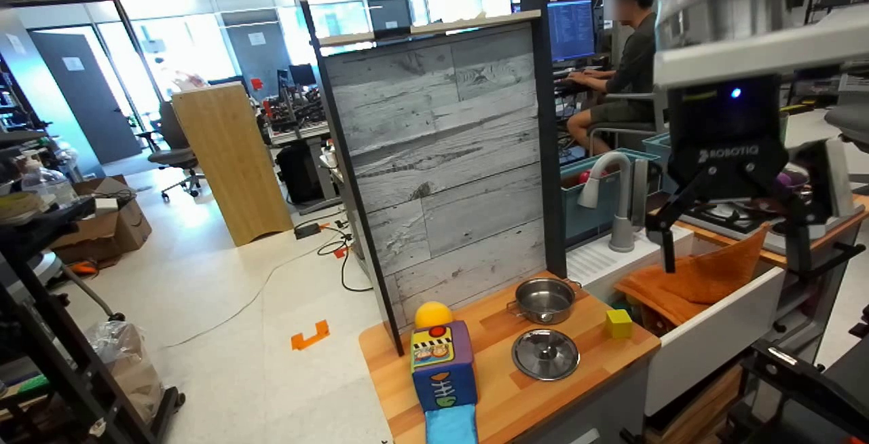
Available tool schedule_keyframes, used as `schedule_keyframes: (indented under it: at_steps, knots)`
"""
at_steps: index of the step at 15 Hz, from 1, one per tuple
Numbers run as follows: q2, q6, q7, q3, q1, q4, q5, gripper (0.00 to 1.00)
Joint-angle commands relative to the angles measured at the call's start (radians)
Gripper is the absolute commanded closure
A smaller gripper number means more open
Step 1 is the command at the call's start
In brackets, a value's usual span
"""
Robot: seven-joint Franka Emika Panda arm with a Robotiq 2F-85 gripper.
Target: Put the yellow block over the toy square
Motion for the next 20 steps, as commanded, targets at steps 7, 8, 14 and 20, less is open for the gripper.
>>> schedule_keyframes:
  at_steps: [7, 8, 14, 20]
  knots:
    - [0.512, 0.043, 0.216, -0.112, -0.039, 0.447, 0.163, 0.00]
    - [0.527, 0.084, 0.219, -0.103, -0.044, 0.462, 0.199, 0.00]
    - [0.588, 0.305, 0.285, -0.096, 0.001, 0.500, 0.262, 0.00]
    - [0.651, 0.418, 0.396, -0.136, 0.040, 0.511, 0.224, 0.00]
